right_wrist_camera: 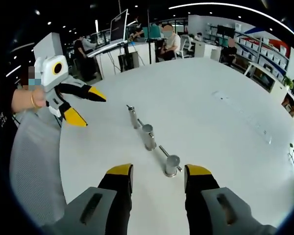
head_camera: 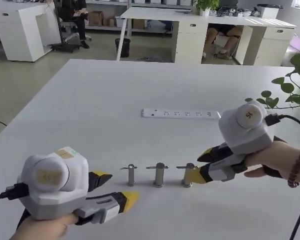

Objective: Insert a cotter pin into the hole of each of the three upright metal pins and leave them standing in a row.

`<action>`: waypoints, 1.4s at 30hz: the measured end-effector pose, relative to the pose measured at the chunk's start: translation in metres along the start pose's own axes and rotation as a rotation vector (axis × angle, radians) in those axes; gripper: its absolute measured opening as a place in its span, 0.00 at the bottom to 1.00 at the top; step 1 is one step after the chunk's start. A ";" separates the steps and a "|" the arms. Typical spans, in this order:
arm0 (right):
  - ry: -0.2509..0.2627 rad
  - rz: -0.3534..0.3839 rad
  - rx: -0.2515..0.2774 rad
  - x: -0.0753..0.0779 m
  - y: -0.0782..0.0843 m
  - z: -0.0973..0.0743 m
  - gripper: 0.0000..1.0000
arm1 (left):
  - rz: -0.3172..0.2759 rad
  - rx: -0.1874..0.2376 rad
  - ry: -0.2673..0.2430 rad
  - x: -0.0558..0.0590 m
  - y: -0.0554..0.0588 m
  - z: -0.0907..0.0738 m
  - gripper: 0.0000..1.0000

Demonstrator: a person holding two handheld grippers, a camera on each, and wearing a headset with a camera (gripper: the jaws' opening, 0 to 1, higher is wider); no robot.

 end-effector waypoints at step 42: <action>0.256 0.263 0.209 -0.065 0.042 0.005 0.72 | -0.071 -0.040 -0.153 0.004 -0.006 -0.011 0.76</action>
Point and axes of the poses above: the centre of the closed fingertips' face, and the gripper's own axes: z roughly forward along the fingers, x roughly to its right, y roughly out of its underside, the point moved 10 cm from there along -z, roughly backward along the fingers, and after that the axes turned 9 degrees about -y, right-handed, at the moved point
